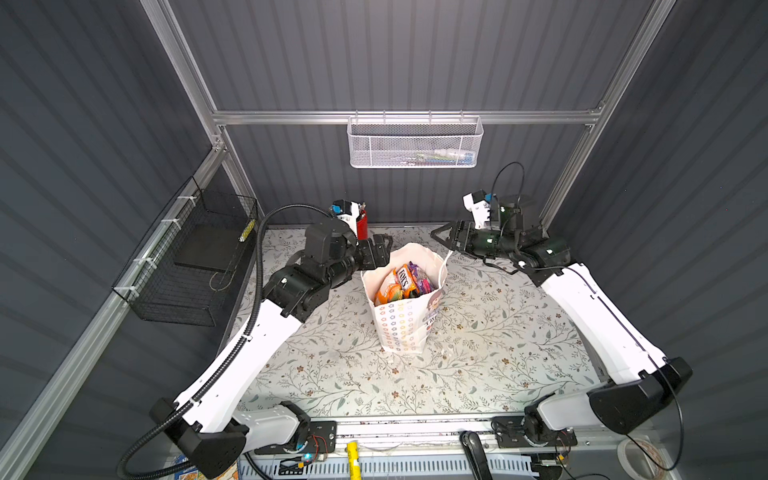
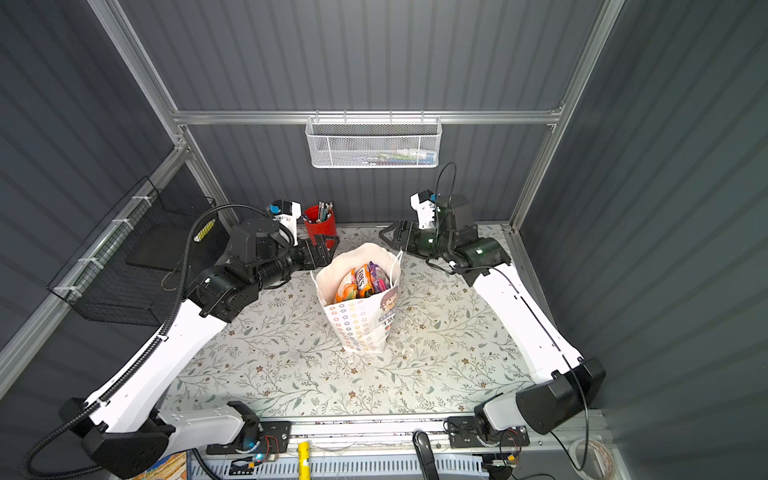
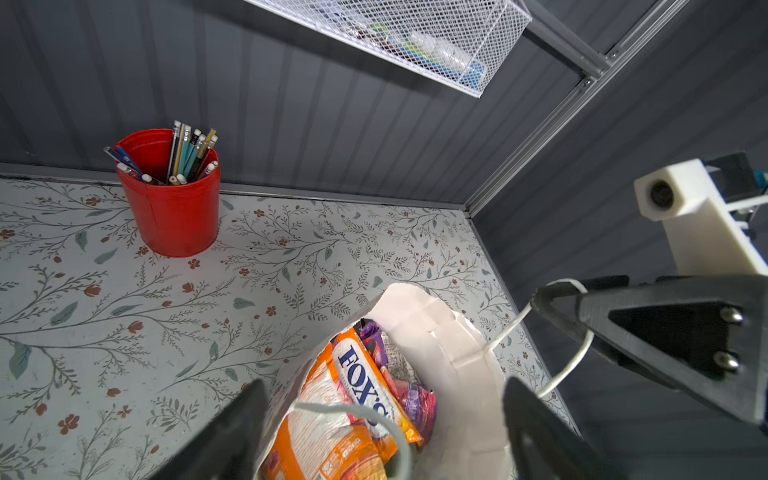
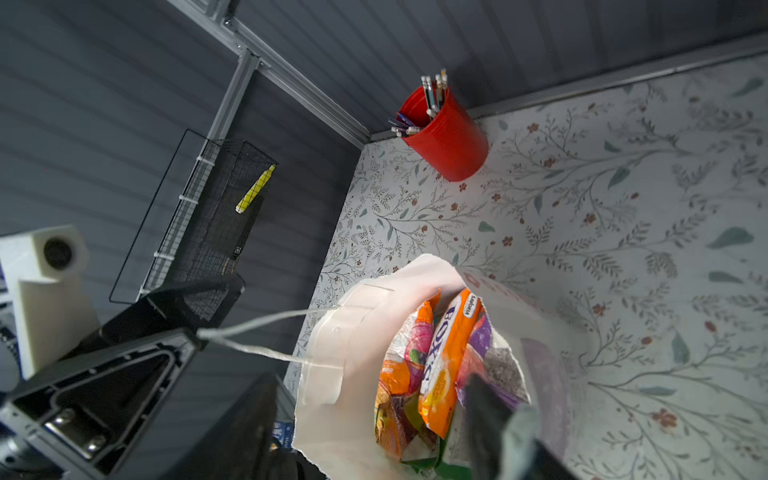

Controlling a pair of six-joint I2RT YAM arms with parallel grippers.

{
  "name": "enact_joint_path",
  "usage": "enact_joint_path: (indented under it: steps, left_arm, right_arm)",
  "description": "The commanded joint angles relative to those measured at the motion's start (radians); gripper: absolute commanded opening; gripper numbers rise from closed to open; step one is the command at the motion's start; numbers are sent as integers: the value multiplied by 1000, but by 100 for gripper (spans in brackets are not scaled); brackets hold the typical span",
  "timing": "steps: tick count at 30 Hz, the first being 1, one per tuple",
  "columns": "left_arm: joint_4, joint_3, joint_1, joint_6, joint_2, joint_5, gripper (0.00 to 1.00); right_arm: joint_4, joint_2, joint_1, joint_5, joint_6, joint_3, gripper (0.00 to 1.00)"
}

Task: Place the snacks into the paper bag

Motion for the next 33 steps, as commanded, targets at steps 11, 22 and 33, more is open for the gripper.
enact_joint_path:
  steps: [11,22,33]
  left_arm:
    - [-326,-33,0,15,-232,-218,100]
    - [79,-556,0,67,-444,-700,100]
    - [772,-926,130,366,-55,-1033,100]
  right_arm:
    - [-6,-378,0,166,175,-284,99]
    - [239,-708,-8,917,-251,-756,99]
    - [917,-512,-204,832,-464,-1216,99]
